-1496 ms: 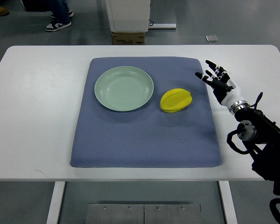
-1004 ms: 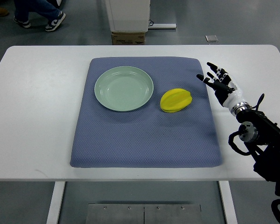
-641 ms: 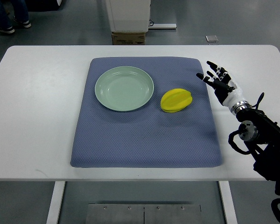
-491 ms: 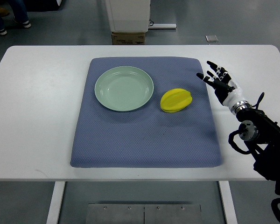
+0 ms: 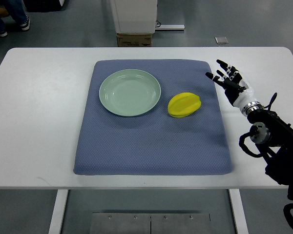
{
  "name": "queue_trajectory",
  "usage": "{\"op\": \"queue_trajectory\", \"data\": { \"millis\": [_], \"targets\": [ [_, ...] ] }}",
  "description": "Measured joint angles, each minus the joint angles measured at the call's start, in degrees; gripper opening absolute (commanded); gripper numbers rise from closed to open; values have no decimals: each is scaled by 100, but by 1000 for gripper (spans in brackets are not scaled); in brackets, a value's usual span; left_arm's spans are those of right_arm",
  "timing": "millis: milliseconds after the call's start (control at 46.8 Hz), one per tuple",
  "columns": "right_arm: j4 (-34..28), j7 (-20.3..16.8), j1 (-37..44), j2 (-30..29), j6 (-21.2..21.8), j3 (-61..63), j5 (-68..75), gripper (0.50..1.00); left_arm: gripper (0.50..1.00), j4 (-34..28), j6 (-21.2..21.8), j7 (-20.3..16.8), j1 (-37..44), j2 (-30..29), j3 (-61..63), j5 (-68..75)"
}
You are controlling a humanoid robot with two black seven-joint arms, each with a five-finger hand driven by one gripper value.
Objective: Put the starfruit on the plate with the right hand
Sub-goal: 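Move the right hand over the yellow starfruit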
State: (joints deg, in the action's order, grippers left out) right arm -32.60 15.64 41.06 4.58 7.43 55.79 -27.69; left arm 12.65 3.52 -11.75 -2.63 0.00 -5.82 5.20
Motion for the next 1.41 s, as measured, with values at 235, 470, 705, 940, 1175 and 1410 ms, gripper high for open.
{"op": "queue_trajectory", "data": {
  "millis": [235,470,705,940,1175,1410],
  "targets": [
    [0,1,84,19,-4,5,-1,1000,1000,0,-1,-3,0,0,0,1],
    [-42,-16,102,87,13,-42,-8,1000,1000,0,-1,-3,0,0,-2,1],
    [-55,-2,259,203,23,-281,-9,1000,1000,0,-1,-3,0,0,-4,0],
    [-197,1,298,381,76,-412,-73,1000,1000,1,-1,-3,-1,0,-2,-2],
    [-771,96,364,702,196,-879,-780,1000,1000,1,-1,-3,0,0,0,-2],
    [-1075,451,515,828,277,-1588,-2166,1000,1000,1,-1,-3,0,0,-4,-1]
  ]
}}
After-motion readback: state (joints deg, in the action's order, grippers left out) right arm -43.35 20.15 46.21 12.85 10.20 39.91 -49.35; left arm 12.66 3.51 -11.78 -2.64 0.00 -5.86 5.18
